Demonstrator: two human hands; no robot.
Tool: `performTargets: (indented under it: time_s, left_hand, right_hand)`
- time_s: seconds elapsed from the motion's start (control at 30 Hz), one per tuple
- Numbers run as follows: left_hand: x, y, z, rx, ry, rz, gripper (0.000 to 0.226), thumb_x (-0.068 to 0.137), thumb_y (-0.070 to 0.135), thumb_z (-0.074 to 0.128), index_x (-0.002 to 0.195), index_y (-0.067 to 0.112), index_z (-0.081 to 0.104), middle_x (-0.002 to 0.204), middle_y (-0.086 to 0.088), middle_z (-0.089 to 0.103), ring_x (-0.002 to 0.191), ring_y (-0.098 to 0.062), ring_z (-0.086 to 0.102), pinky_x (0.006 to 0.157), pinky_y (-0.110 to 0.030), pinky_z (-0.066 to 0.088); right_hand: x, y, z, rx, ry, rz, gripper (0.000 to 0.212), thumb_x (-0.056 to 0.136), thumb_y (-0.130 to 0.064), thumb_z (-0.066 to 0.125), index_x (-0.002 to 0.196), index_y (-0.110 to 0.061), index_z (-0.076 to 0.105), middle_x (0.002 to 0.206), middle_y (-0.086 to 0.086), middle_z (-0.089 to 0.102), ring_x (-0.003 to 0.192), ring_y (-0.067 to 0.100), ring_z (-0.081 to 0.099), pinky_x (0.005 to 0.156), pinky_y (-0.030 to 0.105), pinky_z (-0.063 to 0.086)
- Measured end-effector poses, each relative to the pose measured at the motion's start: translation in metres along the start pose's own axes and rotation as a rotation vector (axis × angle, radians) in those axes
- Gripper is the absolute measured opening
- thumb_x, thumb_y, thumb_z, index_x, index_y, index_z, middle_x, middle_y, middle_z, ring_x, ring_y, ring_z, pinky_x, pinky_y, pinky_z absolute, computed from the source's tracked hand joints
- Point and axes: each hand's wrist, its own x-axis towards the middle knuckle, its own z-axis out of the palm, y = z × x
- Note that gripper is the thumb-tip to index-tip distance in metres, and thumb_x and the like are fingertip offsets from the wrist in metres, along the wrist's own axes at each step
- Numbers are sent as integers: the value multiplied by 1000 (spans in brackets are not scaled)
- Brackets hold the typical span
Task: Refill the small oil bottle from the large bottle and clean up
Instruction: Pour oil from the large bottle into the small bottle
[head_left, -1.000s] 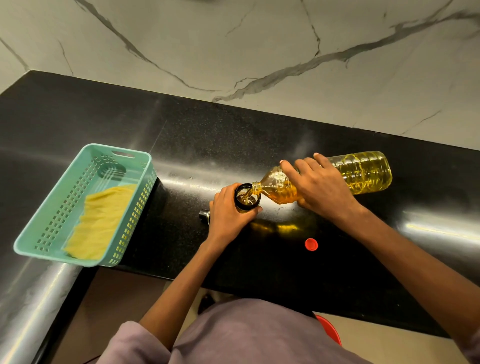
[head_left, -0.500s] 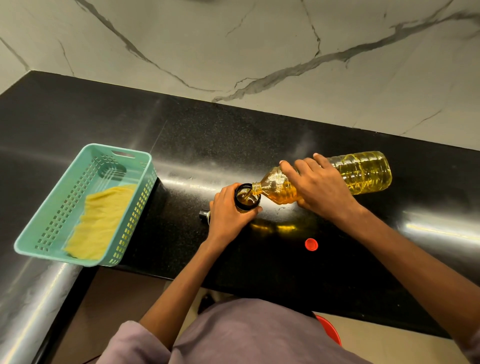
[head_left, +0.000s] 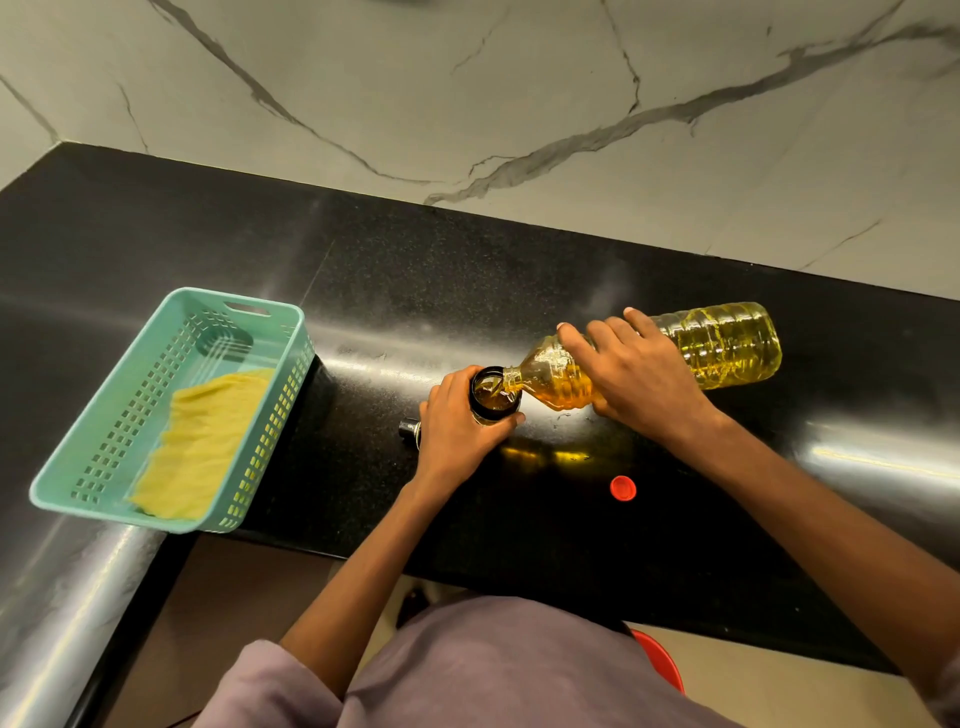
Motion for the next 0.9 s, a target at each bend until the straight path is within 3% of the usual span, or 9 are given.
performTargets:
  time_s: [0.9]
  left_hand:
    - [-1,1,0,17,1,-4,66,69,52,76,123,24,50,120,6,54,112,-12,46,91,-26,26]
  right_hand:
    - [-2,-1,2,35,13,29,93,62,-31,83,138,-8,34,110,17,61,101,33,60,100,50,42]
